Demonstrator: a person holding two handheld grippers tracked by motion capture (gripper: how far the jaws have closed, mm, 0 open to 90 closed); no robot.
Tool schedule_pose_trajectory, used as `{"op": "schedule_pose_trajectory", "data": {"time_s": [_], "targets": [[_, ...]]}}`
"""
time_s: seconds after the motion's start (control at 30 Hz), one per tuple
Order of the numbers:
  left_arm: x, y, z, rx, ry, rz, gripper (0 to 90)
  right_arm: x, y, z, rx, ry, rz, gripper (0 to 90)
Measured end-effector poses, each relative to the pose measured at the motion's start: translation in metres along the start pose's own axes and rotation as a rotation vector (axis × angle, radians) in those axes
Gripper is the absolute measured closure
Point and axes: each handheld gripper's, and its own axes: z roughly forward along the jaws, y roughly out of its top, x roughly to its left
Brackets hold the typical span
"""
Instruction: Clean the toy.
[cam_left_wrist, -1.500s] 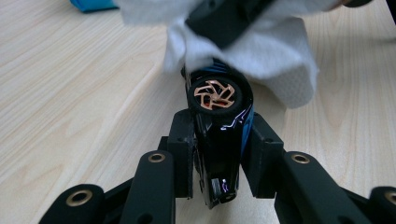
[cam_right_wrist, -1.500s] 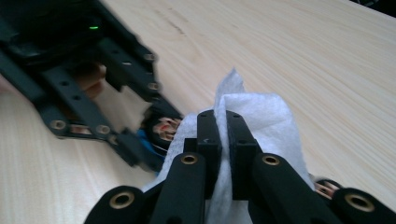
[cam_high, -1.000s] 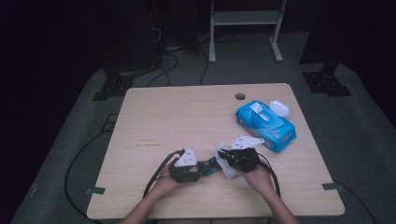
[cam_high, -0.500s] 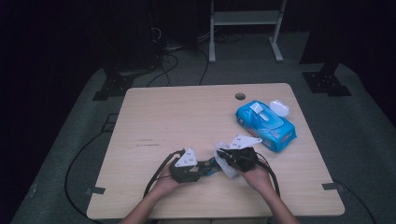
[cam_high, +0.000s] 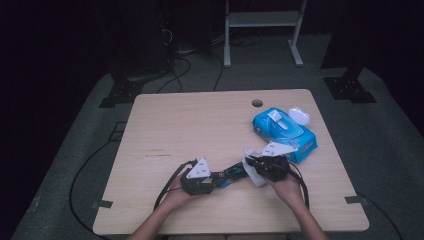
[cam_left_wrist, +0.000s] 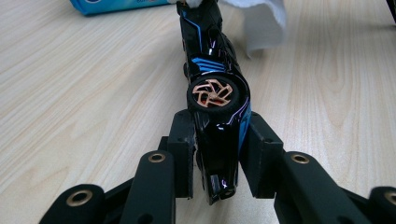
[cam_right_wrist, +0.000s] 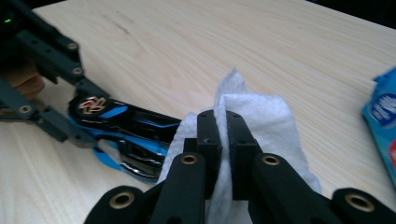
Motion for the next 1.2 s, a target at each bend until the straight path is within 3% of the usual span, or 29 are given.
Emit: {"op": "schedule_pose_trajectory", "data": {"time_s": [0.1, 0.27, 0.4, 0.53, 0.73, 0.93, 0.97, 1.03, 1.2], "targets": [[0.001, 0.000, -0.001, 0.004, 0.002, 0.002, 67.6, 0.000, 0.000, 0.002, 0.013, -0.004, -0.016, 85.6], [0.002, -0.001, -0.004, -0.004, 0.006, -0.003, 67.7, -0.018, -0.010, -0.007, 0.032, -0.048, 0.042, 85.6], [0.003, -0.001, -0.004, -0.012, 0.008, -0.004, 67.8, -0.021, -0.015, -0.013, 0.013, -0.025, 0.083, 85.6], [0.003, -0.001, -0.003, -0.013, 0.007, -0.008, 67.8, -0.009, -0.006, -0.010, -0.030, 0.015, 0.053, 85.6], [0.002, -0.001, -0.002, -0.013, 0.000, -0.010, 67.6, 0.003, -0.001, 0.004, 0.002, -0.011, -0.001, 85.6], [0.002, -0.001, 0.001, -0.002, -0.003, -0.004, 67.7, 0.037, 0.013, 0.028, 0.007, 0.100, -0.075, 85.5], [0.002, -0.001, 0.000, 0.000, -0.005, -0.003, 67.7, 0.043, 0.016, 0.030, 0.012, 0.092, -0.116, 85.5], [0.002, -0.001, 0.000, 0.000, -0.006, -0.006, 67.8, 0.043, 0.016, 0.029, 0.015, 0.090, -0.123, 85.6], [0.001, -0.001, 0.001, -0.002, -0.006, -0.006, 67.7, 0.017, 0.008, 0.017, 0.020, -0.015, -0.082, 85.6]]}}
